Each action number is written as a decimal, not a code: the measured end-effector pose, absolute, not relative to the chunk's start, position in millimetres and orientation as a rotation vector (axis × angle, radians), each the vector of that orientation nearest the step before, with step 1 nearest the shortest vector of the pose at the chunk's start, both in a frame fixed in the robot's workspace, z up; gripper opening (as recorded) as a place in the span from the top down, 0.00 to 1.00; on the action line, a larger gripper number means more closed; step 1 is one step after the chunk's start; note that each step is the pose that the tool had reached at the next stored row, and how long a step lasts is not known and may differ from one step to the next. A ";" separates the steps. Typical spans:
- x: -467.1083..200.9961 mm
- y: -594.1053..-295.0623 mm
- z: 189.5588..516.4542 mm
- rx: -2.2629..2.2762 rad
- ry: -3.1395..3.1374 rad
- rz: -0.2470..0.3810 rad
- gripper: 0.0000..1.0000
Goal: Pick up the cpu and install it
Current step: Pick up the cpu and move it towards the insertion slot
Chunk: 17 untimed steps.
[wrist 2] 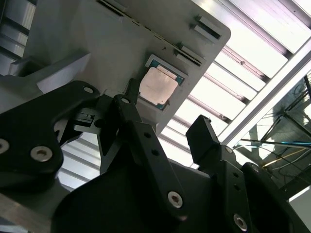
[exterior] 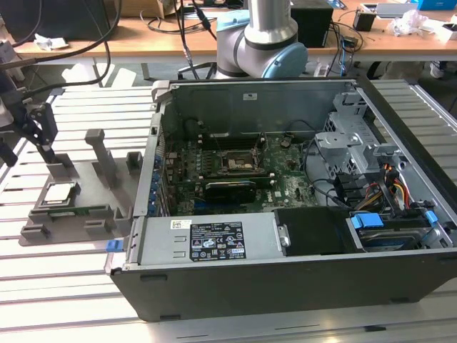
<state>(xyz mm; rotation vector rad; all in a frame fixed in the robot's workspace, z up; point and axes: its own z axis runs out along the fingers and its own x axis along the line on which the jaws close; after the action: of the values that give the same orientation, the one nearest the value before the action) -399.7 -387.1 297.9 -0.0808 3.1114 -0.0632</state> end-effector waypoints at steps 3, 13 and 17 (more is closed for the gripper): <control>-399.7 -387.0 297.0 -0.081 3.111 -0.063 0.34; -399.7 -387.1 293.7 -0.081 3.111 -0.063 0.34; -399.7 -387.0 292.3 -0.081 3.111 -0.063 0.34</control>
<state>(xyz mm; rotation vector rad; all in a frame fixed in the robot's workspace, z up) -399.7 -387.0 292.3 -0.0807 3.1114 -0.0631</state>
